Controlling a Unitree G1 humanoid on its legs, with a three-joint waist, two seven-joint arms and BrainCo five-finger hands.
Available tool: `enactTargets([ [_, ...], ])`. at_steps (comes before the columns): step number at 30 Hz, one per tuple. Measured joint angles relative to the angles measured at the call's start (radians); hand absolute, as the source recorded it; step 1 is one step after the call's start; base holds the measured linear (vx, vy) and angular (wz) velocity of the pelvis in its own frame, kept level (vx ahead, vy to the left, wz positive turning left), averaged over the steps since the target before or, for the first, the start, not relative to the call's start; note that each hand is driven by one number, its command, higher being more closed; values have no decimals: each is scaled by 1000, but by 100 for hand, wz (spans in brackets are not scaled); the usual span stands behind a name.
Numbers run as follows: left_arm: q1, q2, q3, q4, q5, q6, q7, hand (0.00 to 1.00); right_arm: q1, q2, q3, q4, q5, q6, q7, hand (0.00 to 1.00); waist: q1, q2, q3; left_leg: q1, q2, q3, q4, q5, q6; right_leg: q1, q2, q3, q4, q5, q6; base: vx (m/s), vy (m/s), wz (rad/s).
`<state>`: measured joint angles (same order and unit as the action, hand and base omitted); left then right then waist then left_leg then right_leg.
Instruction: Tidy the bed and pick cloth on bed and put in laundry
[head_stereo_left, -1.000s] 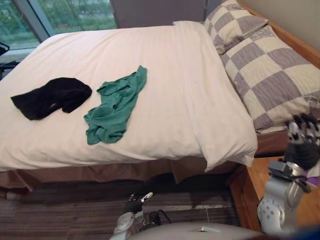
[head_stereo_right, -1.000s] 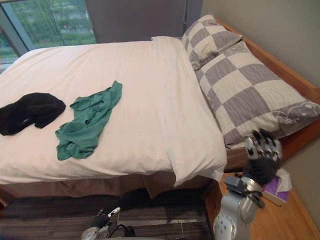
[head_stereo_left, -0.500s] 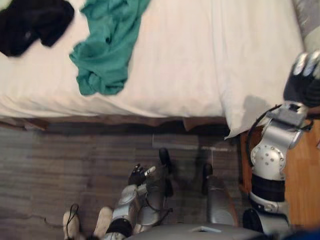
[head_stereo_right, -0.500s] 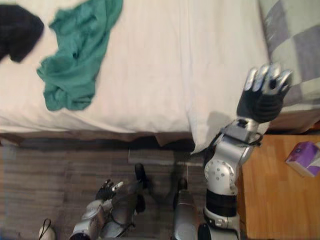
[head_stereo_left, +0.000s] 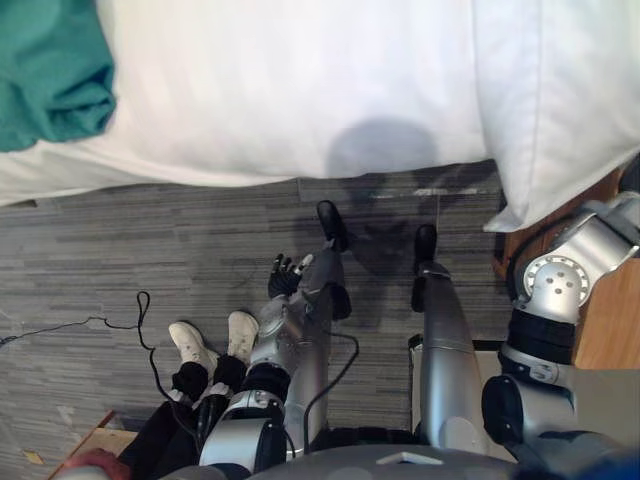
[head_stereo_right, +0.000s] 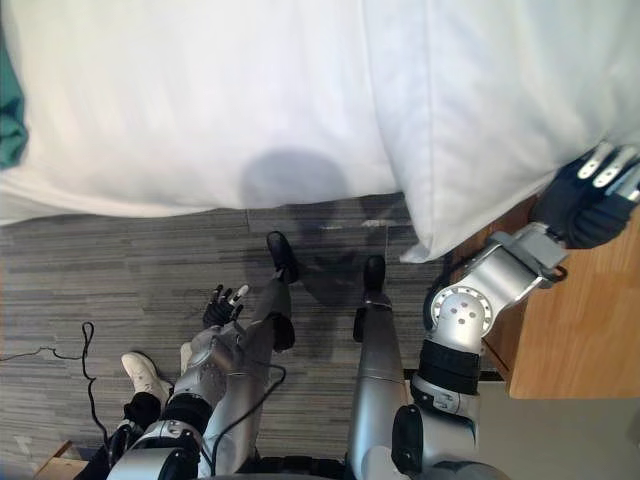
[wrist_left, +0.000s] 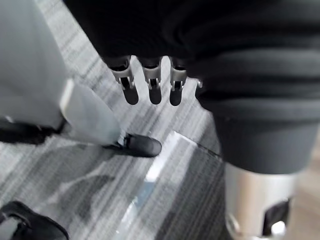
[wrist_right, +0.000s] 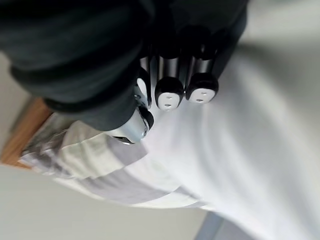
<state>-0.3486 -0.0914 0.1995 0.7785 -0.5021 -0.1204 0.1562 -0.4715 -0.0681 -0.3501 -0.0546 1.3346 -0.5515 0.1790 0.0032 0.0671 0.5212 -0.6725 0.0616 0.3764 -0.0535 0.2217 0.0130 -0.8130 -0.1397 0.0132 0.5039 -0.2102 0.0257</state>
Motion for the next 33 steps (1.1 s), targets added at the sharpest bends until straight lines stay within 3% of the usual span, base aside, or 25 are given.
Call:
enactTargets([
  [5,-3,-18,8,24,-54,-4,-6,0,164,23,1,159,21,113,184,100,-11,3,-2,84,-6,7,-14,-12,-17,87,-5,3,-39,6,1,53,18,-12],
  [8,-3,-14,19,27,-78,-4,-11,0,237,19,-12,232,24,155,246,100,-17,4,-2,121,-10,25,-15,-21,-30,124,-9,10,-52,6,1,17,26,-12],
  [12,12,5,38,33,-77,2,-50,0,303,19,-58,350,49,178,239,100,-28,3,-3,178,-9,27,-24,-22,-30,184,-8,7,-67,8,4,-7,24,-9],
  [15,35,30,40,62,-76,10,-90,0,349,21,-122,437,63,192,179,100,-42,-2,-13,254,-8,30,-35,-35,-41,267,-6,-1,-94,12,11,-1,28,-10],
  [18,81,42,46,73,-74,36,-117,0,419,22,-177,454,7,196,106,100,-45,-13,-55,322,-7,48,-38,-61,-23,344,-5,-2,-125,16,17,45,38,-14],
  [23,189,81,43,73,-17,97,-138,0,517,21,-174,249,-239,104,-64,100,-44,-58,-189,419,-3,54,-42,-100,-15,473,-1,-12,-193,18,19,107,22,-7],
  [27,248,100,31,69,22,132,-147,0,529,18,-77,-28,-303,72,-71,100,-43,-88,-219,483,-2,51,-42,-107,-14,549,-2,-20,-215,18,19,112,-10,-1],
  [30,260,98,-1,63,23,148,-144,0,513,18,62,-176,-358,109,22,100,-38,-91,-233,468,2,27,0,-128,-10,558,-8,-49,-209,17,21,82,-28,18],
  [33,256,89,-24,21,24,154,-126,0,443,19,204,-207,-375,222,148,100,-33,-87,-232,391,3,-13,72,-148,-4,521,-23,-87,-173,0,17,1,-25,41],
])
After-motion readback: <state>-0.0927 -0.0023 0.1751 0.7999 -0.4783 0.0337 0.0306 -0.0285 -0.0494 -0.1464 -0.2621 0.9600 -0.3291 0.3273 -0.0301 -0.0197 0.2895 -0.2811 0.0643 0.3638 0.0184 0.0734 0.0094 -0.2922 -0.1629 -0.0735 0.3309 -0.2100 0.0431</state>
